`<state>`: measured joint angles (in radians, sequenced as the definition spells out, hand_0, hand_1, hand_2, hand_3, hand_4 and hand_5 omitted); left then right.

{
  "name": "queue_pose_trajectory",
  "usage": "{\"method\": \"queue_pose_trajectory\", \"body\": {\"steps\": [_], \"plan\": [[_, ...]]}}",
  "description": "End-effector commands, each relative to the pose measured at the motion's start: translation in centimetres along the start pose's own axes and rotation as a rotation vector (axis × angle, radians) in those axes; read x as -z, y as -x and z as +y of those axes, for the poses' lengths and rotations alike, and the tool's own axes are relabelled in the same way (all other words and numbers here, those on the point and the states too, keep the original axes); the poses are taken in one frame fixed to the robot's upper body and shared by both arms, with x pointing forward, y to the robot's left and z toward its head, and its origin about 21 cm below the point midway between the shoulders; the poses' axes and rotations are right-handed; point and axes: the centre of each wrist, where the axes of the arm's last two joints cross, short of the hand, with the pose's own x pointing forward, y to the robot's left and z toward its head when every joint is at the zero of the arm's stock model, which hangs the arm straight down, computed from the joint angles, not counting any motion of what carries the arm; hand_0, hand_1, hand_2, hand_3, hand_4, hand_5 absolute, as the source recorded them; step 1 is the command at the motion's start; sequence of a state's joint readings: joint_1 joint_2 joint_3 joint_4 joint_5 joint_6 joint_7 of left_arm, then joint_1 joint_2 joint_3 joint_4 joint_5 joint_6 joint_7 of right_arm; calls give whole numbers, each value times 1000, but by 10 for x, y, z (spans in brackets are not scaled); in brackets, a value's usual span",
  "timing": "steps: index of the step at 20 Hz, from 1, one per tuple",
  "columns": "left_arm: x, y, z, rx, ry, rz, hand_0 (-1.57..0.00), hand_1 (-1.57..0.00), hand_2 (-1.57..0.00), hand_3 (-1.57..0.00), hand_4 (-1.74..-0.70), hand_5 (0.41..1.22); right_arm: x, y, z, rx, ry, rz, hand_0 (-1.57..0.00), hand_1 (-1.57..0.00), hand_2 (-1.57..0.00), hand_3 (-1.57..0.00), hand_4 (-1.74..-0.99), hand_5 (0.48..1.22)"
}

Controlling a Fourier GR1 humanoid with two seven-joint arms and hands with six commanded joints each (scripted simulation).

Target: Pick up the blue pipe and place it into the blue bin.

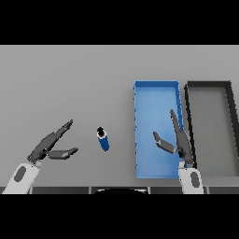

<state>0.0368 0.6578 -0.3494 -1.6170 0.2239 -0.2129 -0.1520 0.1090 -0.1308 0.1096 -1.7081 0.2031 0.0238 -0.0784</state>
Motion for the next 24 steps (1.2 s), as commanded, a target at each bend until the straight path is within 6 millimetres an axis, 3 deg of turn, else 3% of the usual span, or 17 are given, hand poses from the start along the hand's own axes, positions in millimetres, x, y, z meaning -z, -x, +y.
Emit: {"method": "queue_pose_trajectory", "body": {"steps": [1, 4, 14, 21, 24], "plan": [[1, -3, -4, 0, 25, 16, 1, 1, 1, 1, -1113, 497, 2, -1, -2, -15, 7, 6, 1, 1, 1, 1, -1164, 617], [11, -5, -32, 20, 87, 26, 1, 1, 1, 1, -1137, 464, 1, 0, -4, 2, 8, -4, 1, 1, 1, 1, -1189, 619], [64, 1, -81, -40, 126, -34, 1, 1, 1, 1, -1150, 460, -4, 0, -1, 11, 9, 13, 1, 1, 1, 1, -1202, 621], [93, 2, -98, 17, 125, -8, 1, 1, 1, 1, -1051, 418, -5, 1, -10, 8, 22, -16, 1, 1, 1, 1, -1221, 645], [101, 9, -106, -31, 148, -34, 1, 1, 1, 1, -1090, 441, -4, 1, -9, -13, 21, -4, 1, 1, 1, 1, -1205, 649]]}}
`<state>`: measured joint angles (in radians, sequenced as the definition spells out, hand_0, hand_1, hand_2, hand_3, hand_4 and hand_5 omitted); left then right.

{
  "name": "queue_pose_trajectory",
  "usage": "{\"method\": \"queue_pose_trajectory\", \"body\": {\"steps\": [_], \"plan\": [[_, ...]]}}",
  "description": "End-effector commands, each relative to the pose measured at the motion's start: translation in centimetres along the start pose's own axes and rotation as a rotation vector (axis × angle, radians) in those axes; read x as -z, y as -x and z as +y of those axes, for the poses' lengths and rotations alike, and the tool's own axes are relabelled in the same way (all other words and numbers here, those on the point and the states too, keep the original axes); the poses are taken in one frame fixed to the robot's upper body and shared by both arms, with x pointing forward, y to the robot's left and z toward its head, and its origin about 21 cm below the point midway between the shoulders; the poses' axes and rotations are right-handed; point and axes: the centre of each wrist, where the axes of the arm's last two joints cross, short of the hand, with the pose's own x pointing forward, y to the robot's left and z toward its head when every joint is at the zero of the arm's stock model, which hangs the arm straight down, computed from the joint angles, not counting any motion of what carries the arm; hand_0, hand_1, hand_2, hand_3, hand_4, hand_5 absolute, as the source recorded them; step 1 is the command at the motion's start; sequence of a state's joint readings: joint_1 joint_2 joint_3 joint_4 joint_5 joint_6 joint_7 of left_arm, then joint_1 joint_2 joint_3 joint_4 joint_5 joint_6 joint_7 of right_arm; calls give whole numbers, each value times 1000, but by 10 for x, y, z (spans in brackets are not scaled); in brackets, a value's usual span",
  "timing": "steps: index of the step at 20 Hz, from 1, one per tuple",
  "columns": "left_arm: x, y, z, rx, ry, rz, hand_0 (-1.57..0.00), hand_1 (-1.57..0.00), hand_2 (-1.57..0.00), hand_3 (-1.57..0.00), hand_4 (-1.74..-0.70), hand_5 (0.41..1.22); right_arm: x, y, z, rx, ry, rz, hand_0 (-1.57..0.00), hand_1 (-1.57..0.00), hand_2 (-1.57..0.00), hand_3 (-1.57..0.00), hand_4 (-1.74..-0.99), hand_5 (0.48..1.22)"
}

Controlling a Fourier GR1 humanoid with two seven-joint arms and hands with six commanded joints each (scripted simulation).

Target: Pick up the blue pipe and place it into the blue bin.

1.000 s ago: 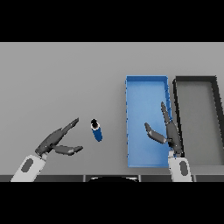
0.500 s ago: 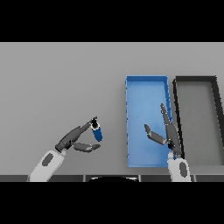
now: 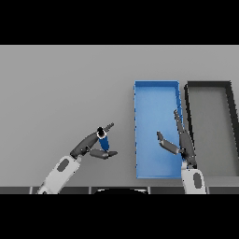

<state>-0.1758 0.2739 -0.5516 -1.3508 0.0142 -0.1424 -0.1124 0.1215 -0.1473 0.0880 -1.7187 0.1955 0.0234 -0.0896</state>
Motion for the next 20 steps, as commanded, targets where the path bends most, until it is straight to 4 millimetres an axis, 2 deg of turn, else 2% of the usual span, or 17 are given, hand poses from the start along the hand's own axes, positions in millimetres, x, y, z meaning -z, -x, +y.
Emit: {"method": "queue_pose_trajectory", "body": {"steps": [1, 3, 4, 5, 7, 8, 9, 10, 11, 14, 16, 18, 20], "plan": [[6, -4, -5, -14, 3, -21, 1, 1, 1, 1, -1107, 463, -1, -1, -1, 4, 0, -3, 1, 1, 1, 1, -1207, 650], [7, -3, -6, -76, -14, -53, 1, -41, -151, -121, -1186, 550, -6, 2, -1, 0, 0, -5, 1, 1, 1, 1, -1213, 655], [8, -4, -10, -107, -17, -69, -10, -156, -308, -276, -1243, 613, -6, 1, -3, 11, 2, -7, 1, 1, 1, 1, -1217, 655], [9, -4, -15, -143, -17, -81, -125, -319, -485, -535, -1281, 735, -6, 1, -4, 13, -2, -10, 1, 1, 1, 1, -1220, 656], [10, -2, -16, -160, -29, -73, -602, -752, -865, -908, -1439, 910, -2, 1, -2, 15, 0, -4, 1, 1, 1, 1, -1219, 657], [7, -3, -18, -159, -23, -68, -796, -915, -1006, -1030, -1497, 972, -2, 1, -4, 22, 0, -5, 1, 1, 1, 1, -1224, 658], [9, -6, -16, -163, -24, -77, -951, -1047, -1119, -1119, -1544, 1022, -2, 0, 1, 31, -10, -7, 1, 1, 1, 1, -1227, 660], [8, -6, -22, -163, -13, -89, -1075, -1151, -1210, -1194, -1580, 1062, -5, 2, 0, 28, -10, -3, 1, 1, 1, 1, -1233, 660], [8, -8, -29, -153, -12, -103, -1174, -1235, -1282, -1270, -1553, 1094, -2, 1, 0, 30, -8, 7, 1, 1, 1, 1, -1228, 656], [10, -10, -28, -123, -36, -143, -1368, -1399, -1423, -1417, -1501, 1156, -1, 0, -2, 41, -3, 5, 1, 1, 1, 1, -1221, 638], [12, -16, -29, -129, -45, -181, -1441, -1461, -1476, -1472, -1484, 1179, -3, 2, 1, 42, -4, 3, 1, 1, 1, 1, -1217, 631], [21, -31, -31, -126, -56, -237, -1488, -1501, -1510, -1508, -1474, 1194, 1, 1, 1, 55, -4, 12, 1, 1, 1, 1, -1225, 630], [23, -46, -24, -131, -58, -296, -1518, -1526, -1532, -1531, -1469, 1204, 4, -1, -1, 36, -5, 15, 1, 1, 1, 1, -1226, 636]]}}
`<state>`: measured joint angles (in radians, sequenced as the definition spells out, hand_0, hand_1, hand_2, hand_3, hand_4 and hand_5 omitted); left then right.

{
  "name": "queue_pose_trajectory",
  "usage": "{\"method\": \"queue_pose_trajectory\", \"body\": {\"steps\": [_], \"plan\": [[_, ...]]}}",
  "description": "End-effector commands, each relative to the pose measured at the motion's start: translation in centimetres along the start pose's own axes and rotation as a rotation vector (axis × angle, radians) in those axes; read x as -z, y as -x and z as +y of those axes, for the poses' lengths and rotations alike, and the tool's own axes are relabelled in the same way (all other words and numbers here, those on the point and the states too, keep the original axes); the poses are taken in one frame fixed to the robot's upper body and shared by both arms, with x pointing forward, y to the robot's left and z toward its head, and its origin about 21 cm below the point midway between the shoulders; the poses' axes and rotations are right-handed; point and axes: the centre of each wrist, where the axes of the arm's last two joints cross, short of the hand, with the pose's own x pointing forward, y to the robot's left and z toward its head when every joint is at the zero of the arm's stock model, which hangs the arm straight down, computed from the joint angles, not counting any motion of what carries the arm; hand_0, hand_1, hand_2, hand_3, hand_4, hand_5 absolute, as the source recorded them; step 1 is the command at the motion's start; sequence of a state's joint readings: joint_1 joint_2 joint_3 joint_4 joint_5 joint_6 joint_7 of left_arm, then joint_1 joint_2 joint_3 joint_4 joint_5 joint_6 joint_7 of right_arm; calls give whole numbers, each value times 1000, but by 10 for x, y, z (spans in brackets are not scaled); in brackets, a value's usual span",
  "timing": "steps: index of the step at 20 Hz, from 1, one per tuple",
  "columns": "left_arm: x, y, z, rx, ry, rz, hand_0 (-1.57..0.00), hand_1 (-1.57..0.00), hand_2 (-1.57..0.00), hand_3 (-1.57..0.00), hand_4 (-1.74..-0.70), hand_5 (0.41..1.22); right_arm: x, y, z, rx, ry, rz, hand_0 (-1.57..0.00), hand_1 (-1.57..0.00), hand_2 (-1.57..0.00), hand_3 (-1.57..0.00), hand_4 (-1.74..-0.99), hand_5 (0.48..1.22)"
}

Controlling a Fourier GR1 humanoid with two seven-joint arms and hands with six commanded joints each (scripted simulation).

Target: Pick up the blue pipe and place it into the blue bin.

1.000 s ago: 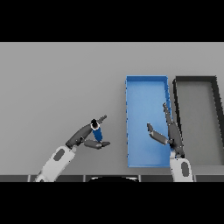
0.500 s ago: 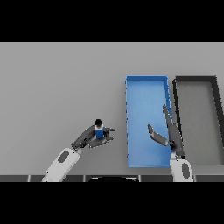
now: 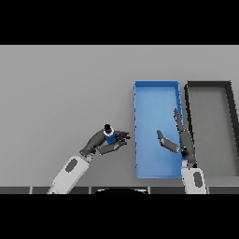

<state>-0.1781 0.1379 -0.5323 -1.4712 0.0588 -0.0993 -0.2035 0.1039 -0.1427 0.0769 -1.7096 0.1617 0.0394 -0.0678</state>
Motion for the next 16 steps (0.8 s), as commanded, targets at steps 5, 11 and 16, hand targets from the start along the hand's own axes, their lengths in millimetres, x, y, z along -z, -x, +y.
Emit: {"method": "queue_pose_trajectory", "body": {"steps": [5, 11, 16], "plan": [[10, -29, -2, 9, 61, -69, -1554, -1556, -1558, -1558, -1465, 1215, -1, 2, 1, -28, 0, -13, 1, 1, 1, 1, -1184, 643], [17, -47, -5, 28, 96, -56, -1566, -1567, -1568, -1568, -1467, 1220, -3, 5, -4, -44, 5, -12, 1, 1, 1, 1, -1151, 643], [19, -45, -7, 29, 105, -51, -1569, -1570, -1570, -1570, -1466, 1220, -18, -4, -2, -83, 49, -19, 1, 1, 1, 1, -1166, 643]]}}
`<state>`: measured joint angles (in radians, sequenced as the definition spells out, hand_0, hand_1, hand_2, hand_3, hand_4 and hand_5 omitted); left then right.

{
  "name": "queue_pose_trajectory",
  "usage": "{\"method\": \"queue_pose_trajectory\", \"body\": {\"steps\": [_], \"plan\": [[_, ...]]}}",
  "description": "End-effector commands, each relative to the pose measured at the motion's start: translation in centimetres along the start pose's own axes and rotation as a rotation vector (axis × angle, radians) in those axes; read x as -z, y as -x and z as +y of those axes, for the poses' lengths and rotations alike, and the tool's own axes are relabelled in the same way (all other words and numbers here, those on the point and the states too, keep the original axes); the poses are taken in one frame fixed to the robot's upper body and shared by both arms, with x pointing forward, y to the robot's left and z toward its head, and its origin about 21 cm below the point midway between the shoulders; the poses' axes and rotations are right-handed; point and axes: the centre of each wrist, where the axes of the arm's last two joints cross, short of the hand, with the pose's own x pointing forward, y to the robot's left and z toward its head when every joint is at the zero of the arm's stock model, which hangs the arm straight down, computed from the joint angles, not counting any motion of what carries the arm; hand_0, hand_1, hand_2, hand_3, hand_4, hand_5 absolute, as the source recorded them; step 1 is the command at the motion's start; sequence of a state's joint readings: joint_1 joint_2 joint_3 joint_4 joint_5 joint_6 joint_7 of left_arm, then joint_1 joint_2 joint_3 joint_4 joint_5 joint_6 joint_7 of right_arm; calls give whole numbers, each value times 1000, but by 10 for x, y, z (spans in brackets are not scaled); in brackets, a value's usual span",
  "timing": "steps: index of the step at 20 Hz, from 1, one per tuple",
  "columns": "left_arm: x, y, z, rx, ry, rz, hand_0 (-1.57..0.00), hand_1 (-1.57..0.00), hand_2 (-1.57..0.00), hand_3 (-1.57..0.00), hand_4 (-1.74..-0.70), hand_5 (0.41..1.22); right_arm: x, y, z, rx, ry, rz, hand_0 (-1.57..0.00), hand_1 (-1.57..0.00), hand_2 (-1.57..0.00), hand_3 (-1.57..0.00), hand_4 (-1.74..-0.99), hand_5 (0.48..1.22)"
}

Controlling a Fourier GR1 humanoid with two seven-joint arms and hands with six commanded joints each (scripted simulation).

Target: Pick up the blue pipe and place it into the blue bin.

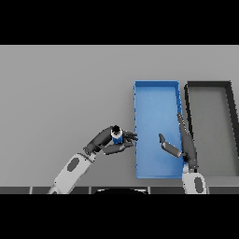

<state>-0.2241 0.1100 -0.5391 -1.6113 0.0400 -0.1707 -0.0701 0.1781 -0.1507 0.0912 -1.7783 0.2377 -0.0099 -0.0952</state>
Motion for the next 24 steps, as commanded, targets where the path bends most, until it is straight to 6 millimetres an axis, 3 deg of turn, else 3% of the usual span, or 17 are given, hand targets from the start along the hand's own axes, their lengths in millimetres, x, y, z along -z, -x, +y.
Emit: {"method": "queue_pose_trajectory", "body": {"steps": [1, 4, 6, 8, 12, 17, 21, 24], "plan": [[3, 1, 0, -6, -3, 16, -1570, -1570, -1570, -1570, -1466, 1220, -3, -6, 3, -5, 11, 8, 1, 1, 1, 1, -1188, 643], [-1, 1, -1, -7, 5, -2, -1570, -1570, -1571, -1571, -1467, 1220, -7, -14, -2, -16, 20, -11, 1, 1, -20, 1, -1187, 642], [1, 2, 0, -2, 6, 9, -1571, -1571, -1571, -1571, -1467, 1221, -4, -24, -6, 139, -49, -93, 1, -12, -67, 0, -1198, 641], [-1, 2, 1, -7, 13, 1, -1571, -1571, -1571, -1571, -1467, 1221, 1, -42, -19, 237, -168, -110, 1, -25, -106, -1, -1209, 609], [1, -4, 0, -2, 14, 0, -1571, -1571, -1571, -1571, -1467, 1221, 25, -90, -31, 269, -416, -182, 1, -14, -111, 0, -1237, 577], [0, -2, 2, 10, 19, 12, -1571, -1571, -1571, -1571, -1467, 1221, 48, -139, -18, 160, -620, -238, 1, -4, -81, 1, -1281, 558], [3, -3, 1, 22, 27, 8, -1571, -1571, -1571, -1571, -1467, 1221, 59, -168, 7, 137, -746, -305, 1, -1, -42, 1, -1302, 559], [4, 2, 1, 14, 31, -8, -1571, -1571, -1571, -1571, -1466, 1221, 68, -175, 20, 132, -828, -287, 1, 0, -45, 1, -1282, 555]]}}
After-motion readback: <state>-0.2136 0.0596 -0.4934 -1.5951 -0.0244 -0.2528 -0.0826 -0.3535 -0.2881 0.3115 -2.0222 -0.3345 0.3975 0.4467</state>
